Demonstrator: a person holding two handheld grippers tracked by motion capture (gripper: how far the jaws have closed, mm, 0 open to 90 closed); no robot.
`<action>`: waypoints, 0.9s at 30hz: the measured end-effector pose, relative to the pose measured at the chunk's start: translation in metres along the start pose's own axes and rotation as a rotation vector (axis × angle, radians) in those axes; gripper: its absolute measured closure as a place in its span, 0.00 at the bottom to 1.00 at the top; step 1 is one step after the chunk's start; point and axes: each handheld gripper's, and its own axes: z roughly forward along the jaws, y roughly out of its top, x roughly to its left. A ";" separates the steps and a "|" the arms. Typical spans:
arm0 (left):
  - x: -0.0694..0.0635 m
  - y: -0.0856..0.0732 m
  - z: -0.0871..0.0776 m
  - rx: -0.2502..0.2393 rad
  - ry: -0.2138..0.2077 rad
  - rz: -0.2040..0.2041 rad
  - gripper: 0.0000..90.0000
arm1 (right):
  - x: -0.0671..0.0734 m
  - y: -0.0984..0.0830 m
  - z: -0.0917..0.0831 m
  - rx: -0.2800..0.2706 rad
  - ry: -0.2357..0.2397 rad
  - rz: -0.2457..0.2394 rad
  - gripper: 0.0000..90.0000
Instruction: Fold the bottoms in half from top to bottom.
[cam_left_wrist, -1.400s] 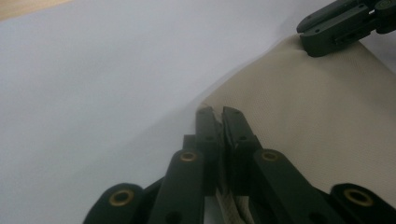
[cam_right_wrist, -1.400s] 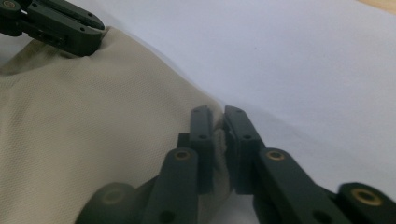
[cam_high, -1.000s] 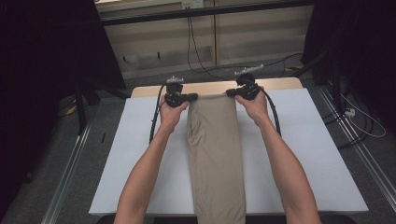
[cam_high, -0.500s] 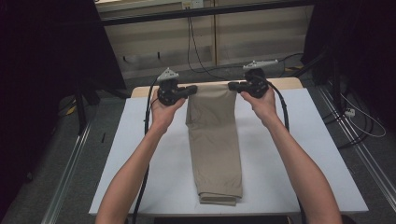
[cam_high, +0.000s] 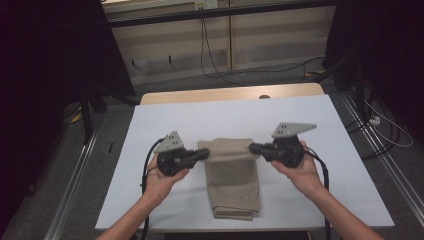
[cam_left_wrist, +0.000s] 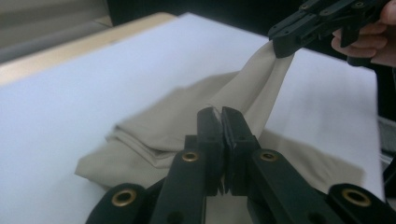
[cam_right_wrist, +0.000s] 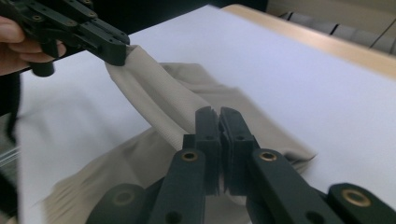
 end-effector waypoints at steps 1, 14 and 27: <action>-0.007 -0.006 -0.001 0.022 -0.017 0.008 0.97 | 0.006 -0.007 -0.001 0.011 0.000 -0.006 0.97; -0.047 -0.055 0.005 0.213 -0.131 -0.014 0.69 | 0.052 -0.080 -0.013 0.182 0.050 0.012 0.74; 0.005 -0.049 -0.019 0.082 0.175 -0.077 0.18 | 0.008 -0.069 -0.020 0.068 -0.148 0.074 0.22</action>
